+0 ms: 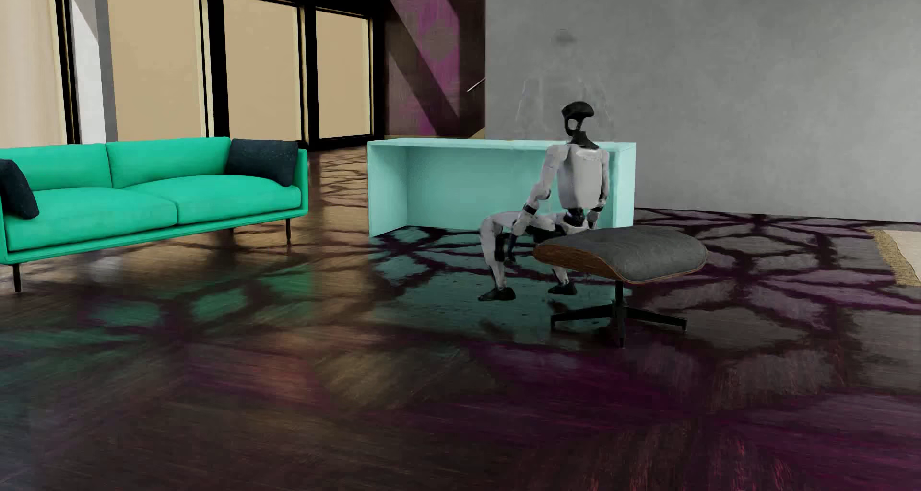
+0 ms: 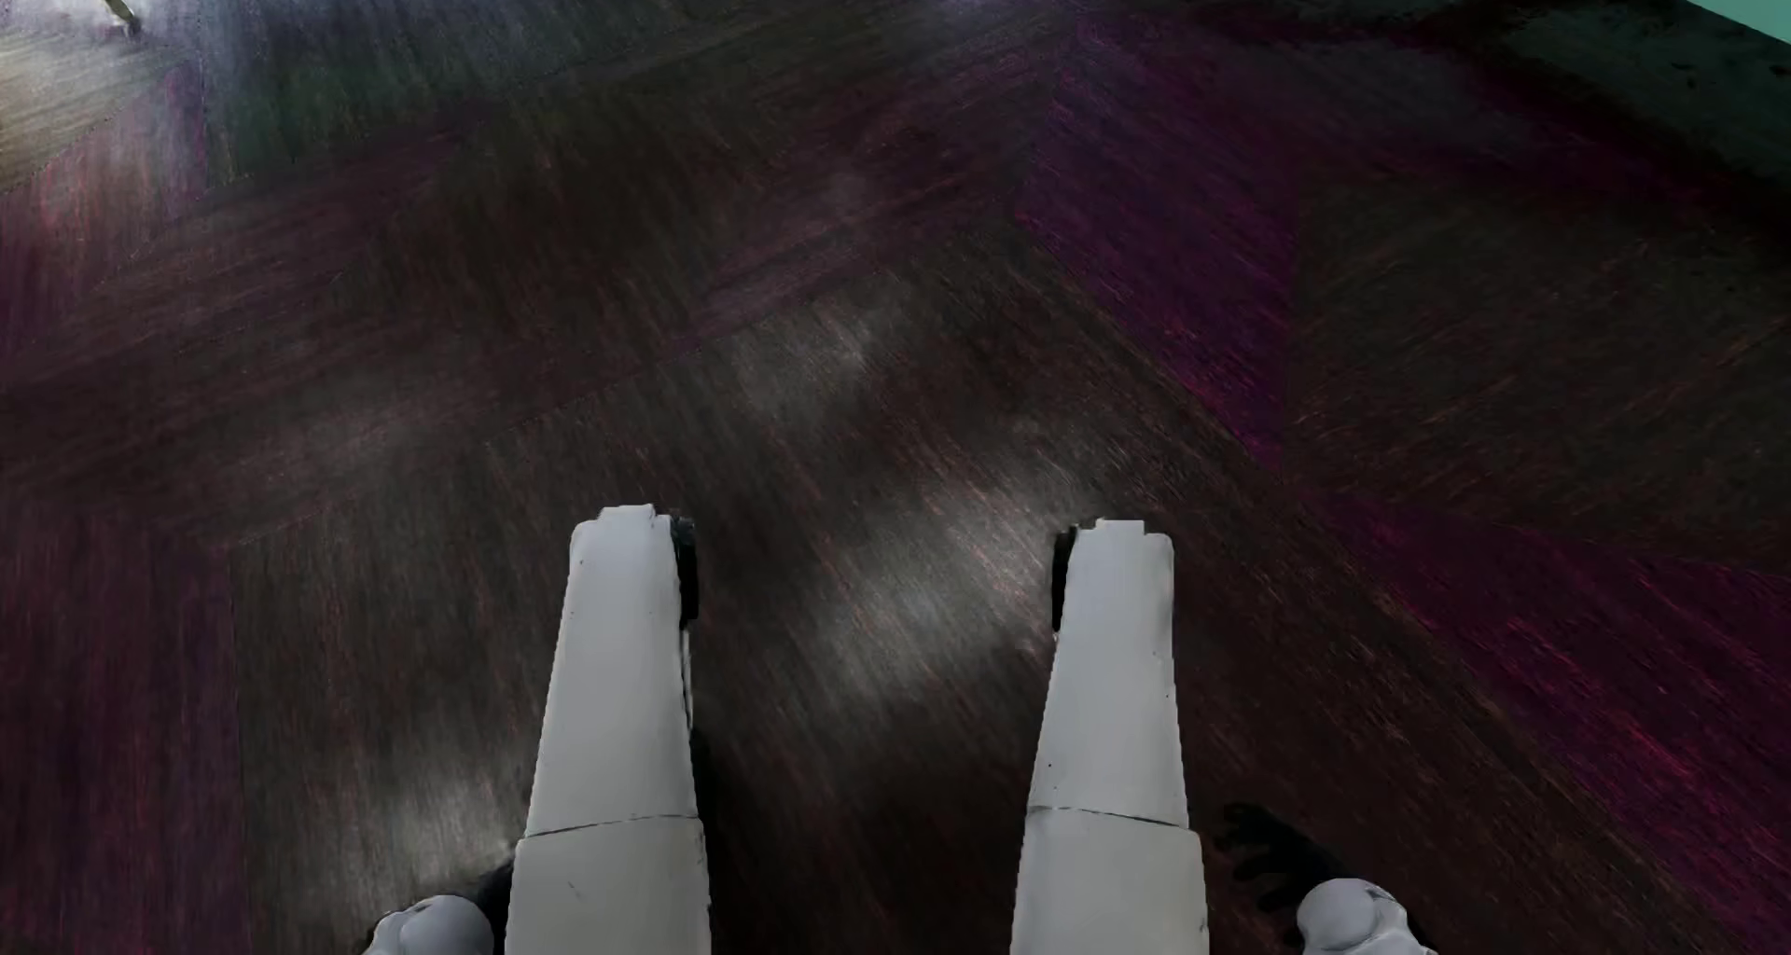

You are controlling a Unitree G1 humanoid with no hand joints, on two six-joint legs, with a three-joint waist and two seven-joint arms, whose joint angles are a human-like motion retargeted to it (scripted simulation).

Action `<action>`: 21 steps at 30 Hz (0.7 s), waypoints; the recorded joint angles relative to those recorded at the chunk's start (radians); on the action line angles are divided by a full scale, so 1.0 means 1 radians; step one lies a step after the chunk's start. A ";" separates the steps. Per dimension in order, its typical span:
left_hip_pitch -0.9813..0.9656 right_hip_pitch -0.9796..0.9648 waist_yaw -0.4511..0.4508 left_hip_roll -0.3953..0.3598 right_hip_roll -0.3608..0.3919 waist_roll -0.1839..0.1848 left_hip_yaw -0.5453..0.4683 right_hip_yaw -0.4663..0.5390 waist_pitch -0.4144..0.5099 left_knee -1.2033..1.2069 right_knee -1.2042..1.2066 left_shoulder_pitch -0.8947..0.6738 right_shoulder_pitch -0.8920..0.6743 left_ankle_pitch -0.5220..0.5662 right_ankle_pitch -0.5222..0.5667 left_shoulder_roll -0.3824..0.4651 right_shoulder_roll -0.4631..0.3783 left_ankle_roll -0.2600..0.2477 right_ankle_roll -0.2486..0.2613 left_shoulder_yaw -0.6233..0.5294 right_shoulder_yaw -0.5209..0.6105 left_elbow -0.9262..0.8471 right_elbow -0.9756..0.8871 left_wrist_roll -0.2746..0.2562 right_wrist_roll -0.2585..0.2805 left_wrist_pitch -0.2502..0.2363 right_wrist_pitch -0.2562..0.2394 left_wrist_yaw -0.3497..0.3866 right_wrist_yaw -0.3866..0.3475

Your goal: Rise from the chair

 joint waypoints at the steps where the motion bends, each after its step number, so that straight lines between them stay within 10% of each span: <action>1: 0.002 0.002 0.000 0.003 0.001 0.001 0.001 -0.001 -0.001 0.001 -0.001 0.026 0.030 -0.001 -0.001 -0.017 0.002 0.000 -0.001 -0.011 -0.002 0.023 0.050 0.067 -0.060 -0.016 -0.014 -0.062 0.089; 3: 0.005 0.005 0.001 0.006 -0.003 0.002 0.001 -0.003 0.000 0.000 -0.001 0.098 0.132 0.000 -0.002 -0.040 0.007 -0.002 -0.003 0.014 -0.031 0.032 0.047 0.053 -0.138 -0.016 -0.049 -0.058 0.159; 5: 0.009 0.011 0.002 0.010 -0.006 0.003 0.004 -0.007 0.012 -0.001 -0.002 0.156 0.222 0.004 -0.003 -0.039 0.023 -0.001 -0.003 0.062 -0.066 0.002 0.017 -0.055 -0.106 0.009 -0.048 0.007 0.146; 9: 0.008 0.006 -0.001 0.021 -0.010 -0.001 0.003 -0.002 0.029 -0.004 -0.001 0.183 0.296 0.014 -0.001 0.008 0.039 -0.018 -0.002 0.086 -0.118 -0.130 -0.083 -0.090 -0.045 -0.026 -0.058 0.022 0.130; 13: -0.017 -0.021 -0.004 0.028 -0.002 -0.001 -0.005 0.004 0.047 0.002 0.001 0.226 0.313 0.015 0.007 0.094 -0.070 -0.025 0.003 0.157 -0.124 -0.564 -0.546 -0.269 0.061 -0.054 -0.076 0.253 -0.118; 17: -0.061 -0.058 -0.003 0.033 0.003 -0.013 -0.018 0.008 0.081 0.010 0.004 0.106 0.116 0.016 0.006 0.255 -0.228 -0.037 0.017 0.115 0.030 -1.015 -0.959 -0.272 -0.022 -0.170 -0.170 0.472 -0.402; 21: -0.129 -0.120 0.001 0.042 -0.002 -0.022 -0.026 0.017 0.125 0.023 0.011 -0.277 -0.326 0.009 0.001 0.494 -0.437 -0.051 0.041 -0.216 0.451 -1.202 -1.089 -0.157 -0.143 -0.251 -0.291 0.152 -0.144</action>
